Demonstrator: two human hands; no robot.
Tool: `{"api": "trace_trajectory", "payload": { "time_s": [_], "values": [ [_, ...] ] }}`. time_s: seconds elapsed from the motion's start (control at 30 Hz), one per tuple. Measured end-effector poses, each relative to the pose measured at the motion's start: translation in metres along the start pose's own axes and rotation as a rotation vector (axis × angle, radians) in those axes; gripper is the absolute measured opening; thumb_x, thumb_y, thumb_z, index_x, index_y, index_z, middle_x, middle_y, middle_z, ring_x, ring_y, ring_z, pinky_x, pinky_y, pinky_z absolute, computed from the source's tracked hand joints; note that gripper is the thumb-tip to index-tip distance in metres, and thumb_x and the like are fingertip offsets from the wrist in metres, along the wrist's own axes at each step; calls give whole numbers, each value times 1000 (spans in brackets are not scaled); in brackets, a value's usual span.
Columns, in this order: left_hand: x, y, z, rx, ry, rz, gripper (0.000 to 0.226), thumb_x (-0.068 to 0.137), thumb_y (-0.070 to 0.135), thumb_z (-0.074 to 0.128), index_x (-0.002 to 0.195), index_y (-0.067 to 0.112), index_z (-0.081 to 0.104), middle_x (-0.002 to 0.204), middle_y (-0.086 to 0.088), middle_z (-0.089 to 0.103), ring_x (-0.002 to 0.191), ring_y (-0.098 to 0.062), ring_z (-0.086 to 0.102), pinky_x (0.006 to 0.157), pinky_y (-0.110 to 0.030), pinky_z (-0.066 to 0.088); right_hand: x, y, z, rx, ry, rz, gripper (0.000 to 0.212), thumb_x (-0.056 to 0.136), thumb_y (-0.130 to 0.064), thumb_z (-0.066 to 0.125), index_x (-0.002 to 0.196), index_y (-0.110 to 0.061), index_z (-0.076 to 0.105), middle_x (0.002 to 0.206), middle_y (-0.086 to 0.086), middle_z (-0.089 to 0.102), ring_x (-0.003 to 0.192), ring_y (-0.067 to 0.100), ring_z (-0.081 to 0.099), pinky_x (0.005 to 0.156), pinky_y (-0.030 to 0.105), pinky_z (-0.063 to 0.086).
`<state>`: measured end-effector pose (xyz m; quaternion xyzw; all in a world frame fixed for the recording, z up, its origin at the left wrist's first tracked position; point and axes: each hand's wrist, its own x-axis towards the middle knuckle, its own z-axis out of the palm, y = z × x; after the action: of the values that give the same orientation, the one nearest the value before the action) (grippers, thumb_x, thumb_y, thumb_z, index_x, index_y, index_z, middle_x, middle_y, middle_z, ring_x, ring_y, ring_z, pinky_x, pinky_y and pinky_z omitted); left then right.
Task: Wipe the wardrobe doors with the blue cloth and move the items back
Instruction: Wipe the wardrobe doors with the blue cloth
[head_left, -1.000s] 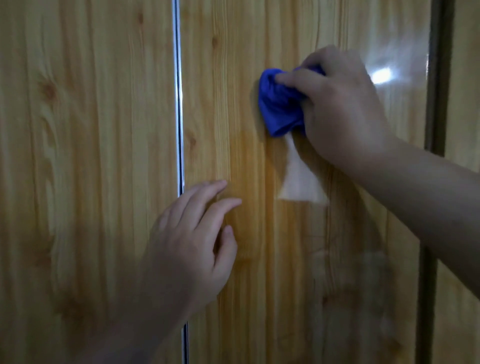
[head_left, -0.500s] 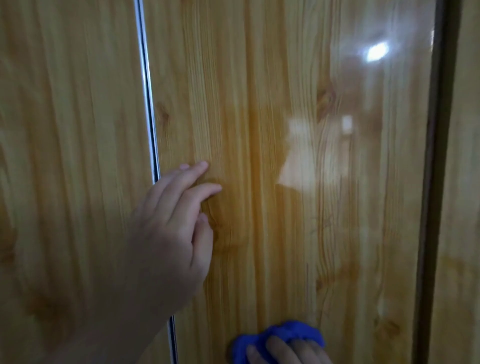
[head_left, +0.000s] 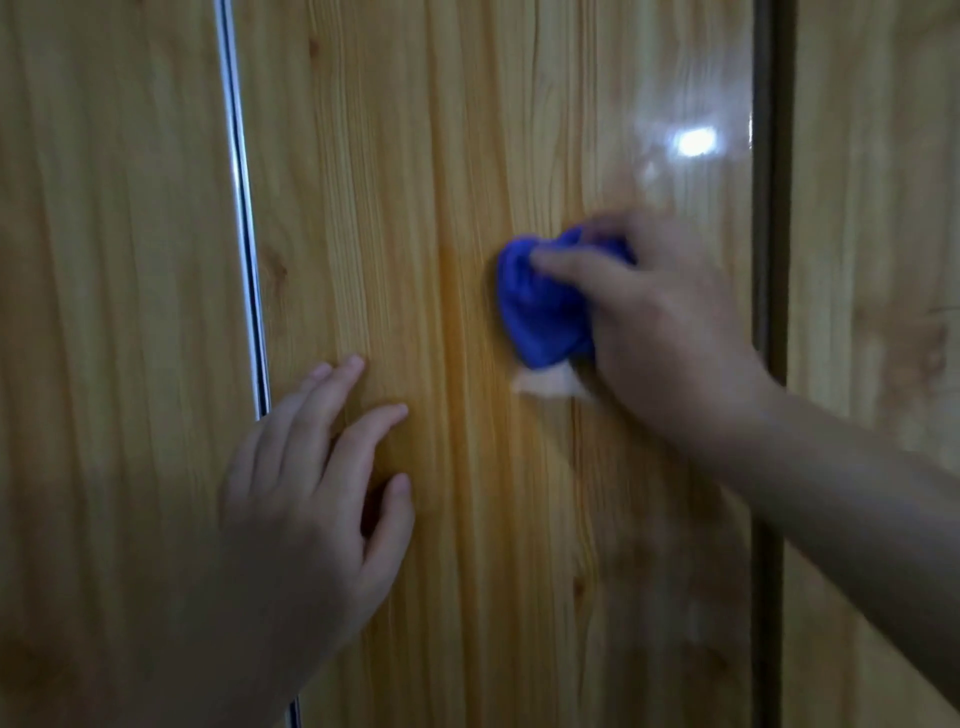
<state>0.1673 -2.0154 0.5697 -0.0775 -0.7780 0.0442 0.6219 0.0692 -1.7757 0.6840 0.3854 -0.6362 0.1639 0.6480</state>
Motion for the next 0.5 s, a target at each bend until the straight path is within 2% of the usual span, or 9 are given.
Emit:
{"api": "trace_trajectory", "payload": {
  "time_s": [0.07,0.17,0.3,0.37,0.43,0.47,0.5],
  "values": [
    [-1,0,3,8,24,8,40,91,26,61,126,10,70,154,-14,50,145,-35,47,112,-54,43,30,15,-12,-36,42,79,41,94,-29,38,117,-21,71,116,1,66,105,16,60,88,16,46],
    [-1,-1,7,22,49,10,40,90,27,60,125,11,70,154,-14,50,144,-36,48,110,-51,40,45,25,-24,-81,62,114,39,102,-23,41,129,-11,66,123,13,58,110,23,54,89,17,40],
    [-1,-3,13,26,59,9,43,90,29,58,130,13,64,155,-15,49,144,-37,46,112,-55,39,14,18,-9,56,75,234,35,101,-30,42,115,-12,68,110,-1,56,95,-5,40,83,2,35],
    [-1,-3,13,17,43,-9,46,89,30,59,133,16,59,157,-14,46,147,-36,43,115,-55,37,-27,3,2,132,52,296,31,96,-37,44,106,-24,70,103,-5,66,91,-2,51,85,9,43],
    [-2,-4,13,28,41,0,46,91,30,58,135,15,58,158,-15,44,148,-35,40,116,-54,35,-93,-29,7,256,-94,295,15,93,-40,57,91,-35,71,90,-8,72,83,8,64,80,33,56],
    [-4,-5,13,36,42,15,46,92,29,58,135,13,59,158,-16,44,149,-35,40,117,-54,35,-126,-49,6,236,-206,274,13,91,-36,62,92,-40,74,90,-8,73,85,13,64,79,40,55],
    [-5,-5,13,42,46,30,45,94,29,58,135,12,59,157,-17,44,149,-36,40,117,-56,35,-158,-67,5,174,-297,250,20,89,-31,64,100,-39,79,98,-2,73,89,18,63,82,43,53]
  ]
}}
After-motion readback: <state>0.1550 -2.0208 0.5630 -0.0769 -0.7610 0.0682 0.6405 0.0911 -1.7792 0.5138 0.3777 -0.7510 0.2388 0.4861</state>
